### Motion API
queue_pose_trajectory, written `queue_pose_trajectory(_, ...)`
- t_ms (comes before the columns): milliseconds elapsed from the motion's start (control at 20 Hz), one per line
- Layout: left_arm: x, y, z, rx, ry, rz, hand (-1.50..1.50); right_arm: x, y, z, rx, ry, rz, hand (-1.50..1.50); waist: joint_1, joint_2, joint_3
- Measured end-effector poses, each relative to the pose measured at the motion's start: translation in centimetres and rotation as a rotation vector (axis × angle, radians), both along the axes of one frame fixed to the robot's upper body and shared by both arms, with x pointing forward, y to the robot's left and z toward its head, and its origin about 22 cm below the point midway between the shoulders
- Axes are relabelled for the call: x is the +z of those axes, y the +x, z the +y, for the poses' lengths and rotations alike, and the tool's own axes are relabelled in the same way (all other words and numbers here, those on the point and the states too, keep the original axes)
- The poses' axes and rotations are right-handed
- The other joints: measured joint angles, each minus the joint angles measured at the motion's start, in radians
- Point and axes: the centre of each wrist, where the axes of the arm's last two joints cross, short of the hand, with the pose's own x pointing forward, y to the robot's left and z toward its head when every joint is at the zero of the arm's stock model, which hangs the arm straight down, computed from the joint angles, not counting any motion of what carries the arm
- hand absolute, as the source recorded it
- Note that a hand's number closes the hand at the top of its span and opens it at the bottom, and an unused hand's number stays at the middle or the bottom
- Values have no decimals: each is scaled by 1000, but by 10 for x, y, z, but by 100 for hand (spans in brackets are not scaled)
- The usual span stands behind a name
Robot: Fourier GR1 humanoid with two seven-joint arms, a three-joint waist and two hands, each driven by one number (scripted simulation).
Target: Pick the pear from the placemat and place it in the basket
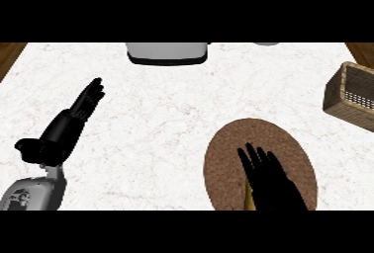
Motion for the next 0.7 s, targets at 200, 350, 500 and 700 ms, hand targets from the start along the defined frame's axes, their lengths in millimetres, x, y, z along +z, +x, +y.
queue_pose_trajectory(200,1,-2,0,-2,-6,4,0,-10,6,1,-20,-21,23,-150,0,0,0)
queue_pose_trajectory(350,0,-8,-2,3,1,3,0,-13,7,-2,-35,-31,36,-150,1,-1,-1)
queue_pose_trajectory(500,2,-4,1,2,-1,5,0,-23,13,-5,-43,-33,51,-150,1,-2,-2)
queue_pose_trajectory(700,0,0,1,1,-3,3,0,-31,18,-10,-37,-24,83,-150,0,-2,-1)
